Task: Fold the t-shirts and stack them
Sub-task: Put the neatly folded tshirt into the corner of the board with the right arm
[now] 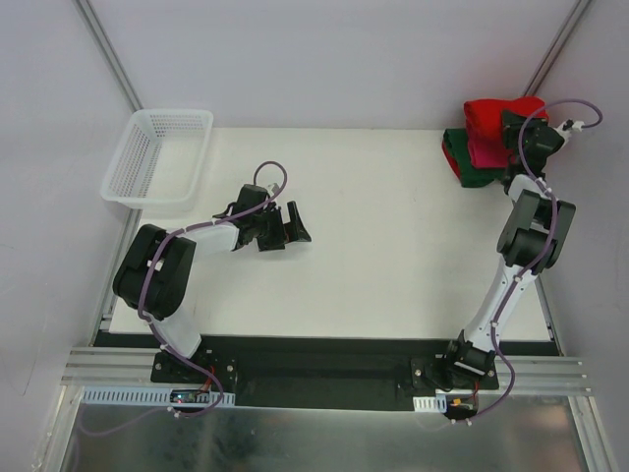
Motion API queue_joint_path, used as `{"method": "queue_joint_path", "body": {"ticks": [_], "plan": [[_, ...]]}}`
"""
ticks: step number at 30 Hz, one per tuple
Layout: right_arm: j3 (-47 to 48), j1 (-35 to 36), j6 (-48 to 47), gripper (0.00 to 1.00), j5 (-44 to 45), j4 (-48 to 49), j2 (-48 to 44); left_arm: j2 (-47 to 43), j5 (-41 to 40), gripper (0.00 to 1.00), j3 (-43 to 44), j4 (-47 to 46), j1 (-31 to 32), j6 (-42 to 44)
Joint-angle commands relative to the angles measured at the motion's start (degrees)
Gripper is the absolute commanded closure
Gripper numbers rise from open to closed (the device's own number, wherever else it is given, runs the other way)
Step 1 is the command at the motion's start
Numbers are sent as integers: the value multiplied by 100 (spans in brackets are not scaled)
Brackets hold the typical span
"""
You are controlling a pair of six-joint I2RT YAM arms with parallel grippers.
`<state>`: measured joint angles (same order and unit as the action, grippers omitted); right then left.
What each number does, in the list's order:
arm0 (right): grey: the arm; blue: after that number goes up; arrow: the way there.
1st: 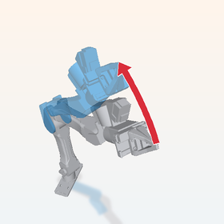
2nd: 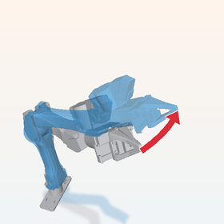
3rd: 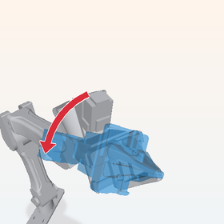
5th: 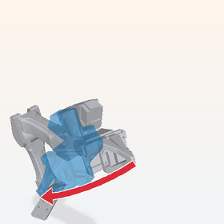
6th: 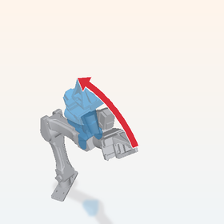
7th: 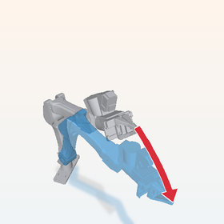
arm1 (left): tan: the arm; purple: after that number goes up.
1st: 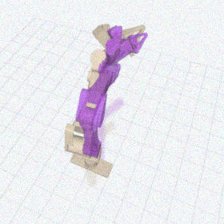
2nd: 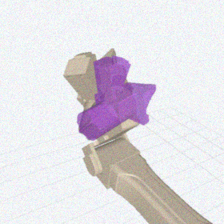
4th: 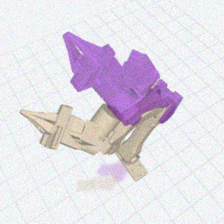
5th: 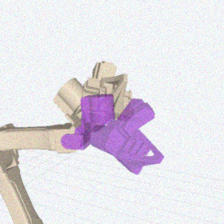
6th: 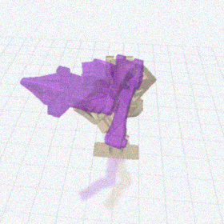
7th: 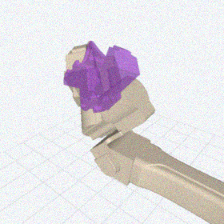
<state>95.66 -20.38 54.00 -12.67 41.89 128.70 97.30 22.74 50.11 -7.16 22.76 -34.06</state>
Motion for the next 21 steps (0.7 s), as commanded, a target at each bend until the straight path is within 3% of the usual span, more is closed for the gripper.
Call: {"method": "queue_joint_path", "body": {"ticks": [1,21], "plan": [[-161,-89,102,99,168,961,-329,237,-33,1,-124,355,-44,5],[-724,-309,207,99,502,1208,251,281,-77,1,-177,355,-53,-13]]}}
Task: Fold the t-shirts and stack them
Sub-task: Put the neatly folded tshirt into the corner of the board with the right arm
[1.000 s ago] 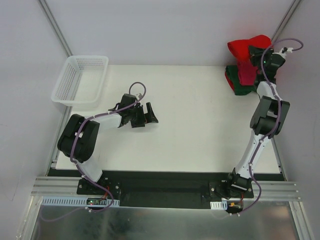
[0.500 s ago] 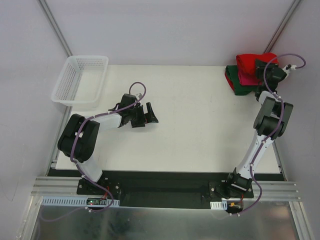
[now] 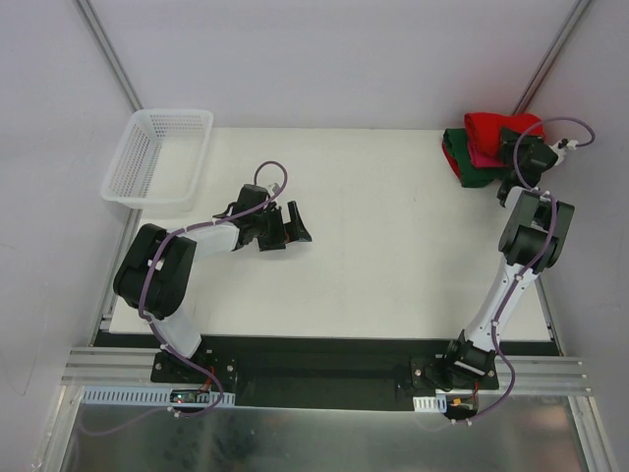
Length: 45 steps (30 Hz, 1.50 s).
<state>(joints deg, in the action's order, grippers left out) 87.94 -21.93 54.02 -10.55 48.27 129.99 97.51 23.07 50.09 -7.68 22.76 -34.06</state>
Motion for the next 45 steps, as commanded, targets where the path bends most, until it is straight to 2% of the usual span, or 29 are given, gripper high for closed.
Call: {"method": "queue_joint_path", "body": {"ticks": [1,3,4,5,6,8,14,22,45], "plan": [[74,-162,232,99,273,552,166,259,-110,1,-175,408,-53,-13],[118,-180,284,99,220,543,280,242,-118,1,-183,408,-53,-13],[135,-197,337,95,202,534,298,233,-119,1,-192,408,-53,-21],[179,-206,363,67,141,517,333,224,-136,0,-192,408,-53,-13],[188,-206,364,43,114,491,360,224,-136,1,-201,408,-53,-21],[127,-206,381,31,158,464,334,224,-136,1,-201,408,-53,-21],[-286,-232,276,26,176,473,62,180,-136,1,-218,408,-53,-39],[-1155,-355,188,25,105,657,-492,75,-136,1,-254,399,-53,-65],[-2826,-663,-330,25,-290,517,-1977,-452,-92,1,-684,109,-53,-215]]}}
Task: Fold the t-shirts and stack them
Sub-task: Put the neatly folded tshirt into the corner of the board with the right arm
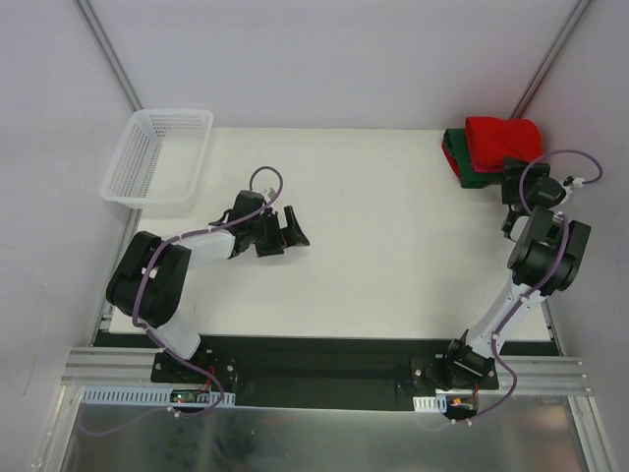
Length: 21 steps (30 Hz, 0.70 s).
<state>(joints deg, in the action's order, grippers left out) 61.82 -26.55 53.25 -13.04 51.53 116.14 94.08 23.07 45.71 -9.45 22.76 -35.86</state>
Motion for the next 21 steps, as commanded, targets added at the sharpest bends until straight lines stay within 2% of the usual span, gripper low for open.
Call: {"method": "queue_joint_path", "body": {"ticks": [1,11,14,15,17,18,19,20,21], "plan": [[-354,-219,-254,24,-102,182,-705,-127,-92,1,-273,260,-53,-44],[-1418,-220,-606,25,-506,33,-1980,-145,13,1,-475,23,-44,-132],[-1287,-193,-685,26,-901,-344,-2367,-101,31,1,-467,-13,-44,-141],[-1104,-184,-694,30,-1059,-450,-2446,-83,40,1,-467,-30,-44,-150],[-787,-184,-720,43,-1253,-783,-2543,-57,48,1,-449,-56,-44,-158],[-333,-184,-711,66,-1463,-967,-2526,-13,57,1,-441,-91,-44,-176],[-103,-184,-668,81,-1578,-1274,-2360,13,57,1,-441,-109,-44,-185],[100,-184,-598,93,-1692,-1346,-2237,57,66,1,-441,-135,-44,-202],[520,-184,-493,99,-1937,-1347,-1896,84,92,1,-441,-197,-53,-237]]}}
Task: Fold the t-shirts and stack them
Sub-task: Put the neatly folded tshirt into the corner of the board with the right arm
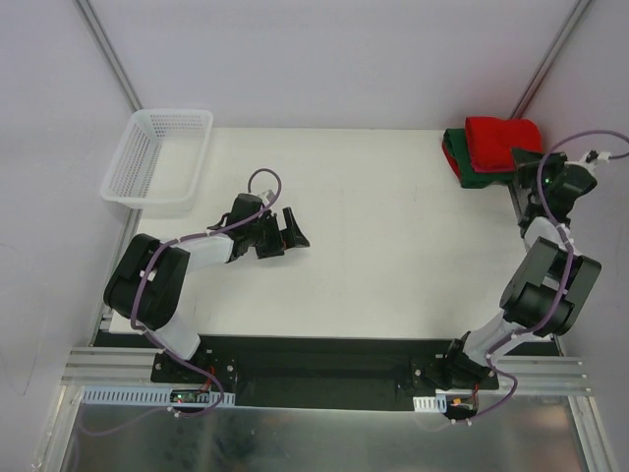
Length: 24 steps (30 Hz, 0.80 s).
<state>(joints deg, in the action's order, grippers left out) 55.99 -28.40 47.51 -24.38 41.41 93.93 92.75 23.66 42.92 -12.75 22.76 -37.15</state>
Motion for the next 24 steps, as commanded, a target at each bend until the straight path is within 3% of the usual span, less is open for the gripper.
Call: {"method": "queue_joint_path", "body": {"ticks": [1,12,24], "plan": [[1281,1,214,99,-927,-283,510,235,42,1,-161,107,-44,-126],[3769,344,1972,99,-1517,1132,3322,507,51,1,-20,62,-53,-188],[4675,722,1894,99,-1333,1062,4282,788,51,1,200,185,-44,-126]]}}
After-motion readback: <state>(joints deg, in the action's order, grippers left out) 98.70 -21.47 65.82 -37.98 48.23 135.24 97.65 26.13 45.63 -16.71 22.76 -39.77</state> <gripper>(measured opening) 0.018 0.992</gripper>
